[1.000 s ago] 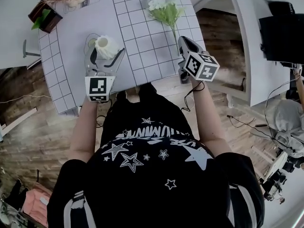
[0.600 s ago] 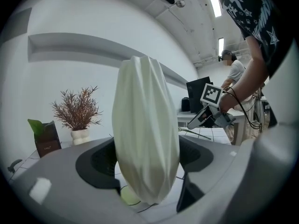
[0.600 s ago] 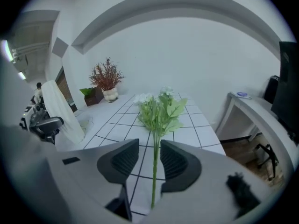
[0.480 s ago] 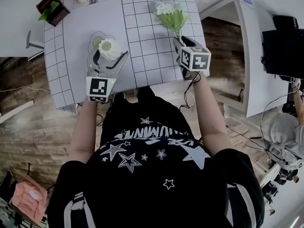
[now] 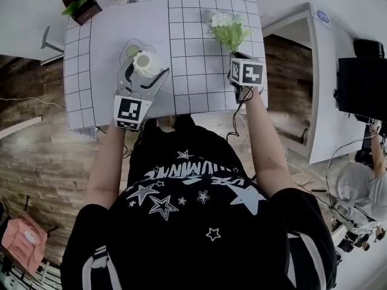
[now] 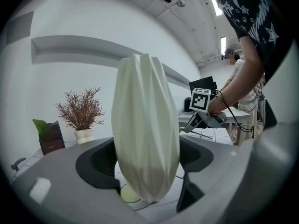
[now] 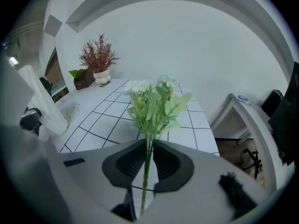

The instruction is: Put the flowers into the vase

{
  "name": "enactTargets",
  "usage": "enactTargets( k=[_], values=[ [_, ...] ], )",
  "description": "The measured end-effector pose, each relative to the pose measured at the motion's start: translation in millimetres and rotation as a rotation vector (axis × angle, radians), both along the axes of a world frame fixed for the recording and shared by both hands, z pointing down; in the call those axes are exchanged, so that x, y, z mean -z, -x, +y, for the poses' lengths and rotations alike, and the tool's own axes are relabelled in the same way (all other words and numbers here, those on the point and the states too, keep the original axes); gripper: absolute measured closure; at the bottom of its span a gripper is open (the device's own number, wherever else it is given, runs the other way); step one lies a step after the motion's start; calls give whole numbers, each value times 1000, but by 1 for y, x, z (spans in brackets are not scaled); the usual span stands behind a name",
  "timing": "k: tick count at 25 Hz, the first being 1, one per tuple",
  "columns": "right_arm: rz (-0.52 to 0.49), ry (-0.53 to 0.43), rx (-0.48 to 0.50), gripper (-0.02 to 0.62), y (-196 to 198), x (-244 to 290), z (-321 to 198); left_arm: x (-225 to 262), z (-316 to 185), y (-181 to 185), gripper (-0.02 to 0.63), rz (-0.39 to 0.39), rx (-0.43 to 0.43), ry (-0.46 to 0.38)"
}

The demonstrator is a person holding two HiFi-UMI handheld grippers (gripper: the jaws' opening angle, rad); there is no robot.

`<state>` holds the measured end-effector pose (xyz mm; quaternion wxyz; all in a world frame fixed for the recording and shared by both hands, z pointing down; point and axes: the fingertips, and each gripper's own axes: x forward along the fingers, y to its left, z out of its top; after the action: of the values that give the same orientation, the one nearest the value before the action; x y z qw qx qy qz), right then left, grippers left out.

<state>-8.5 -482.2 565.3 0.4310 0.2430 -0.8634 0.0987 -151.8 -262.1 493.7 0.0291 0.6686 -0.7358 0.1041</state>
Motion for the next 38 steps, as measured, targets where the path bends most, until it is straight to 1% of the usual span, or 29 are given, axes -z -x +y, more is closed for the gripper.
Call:
enactTargets(
  k=[3, 6, 11, 15, 18, 23, 25, 28, 30, 34, 38],
  values=[
    [-8, 27, 3, 549, 1, 0, 2, 0, 0, 1, 219, 0, 10, 0],
    [-36, 30, 7, 557, 2, 6, 3, -1, 0, 0, 219, -4, 13, 2],
    [-145, 17, 4, 557, 7, 30, 9, -1, 0, 0, 219, -12, 24, -1],
    [-313, 14, 22, 557, 22, 69, 24, -2, 0, 2, 219, 5, 24, -5],
    [-452, 25, 47, 561, 37, 106, 36, -2, 0, 0, 219, -4, 14, -2],
    [-732, 24, 161, 561, 64, 180, 69, -3, 1, -2, 219, 3, 1, 3],
    [-822, 24, 204, 561, 75, 207, 83, -3, 0, -2, 219, 3, -4, 3],
    [-954, 52, 244, 563, 88, 241, 103, -3, 0, -1, 219, 4, -12, 5],
    [-1025, 64, 273, 562, 96, 260, 116, -3, 0, -1, 219, 9, -16, 4],
    [-1124, 50, 346, 563, 114, 288, 140, -4, 0, -1, 219, 12, -29, 5],
    [-1218, 82, 386, 563, 134, 305, 160, -3, 0, -2, 219, 15, -43, 9]
  ],
)
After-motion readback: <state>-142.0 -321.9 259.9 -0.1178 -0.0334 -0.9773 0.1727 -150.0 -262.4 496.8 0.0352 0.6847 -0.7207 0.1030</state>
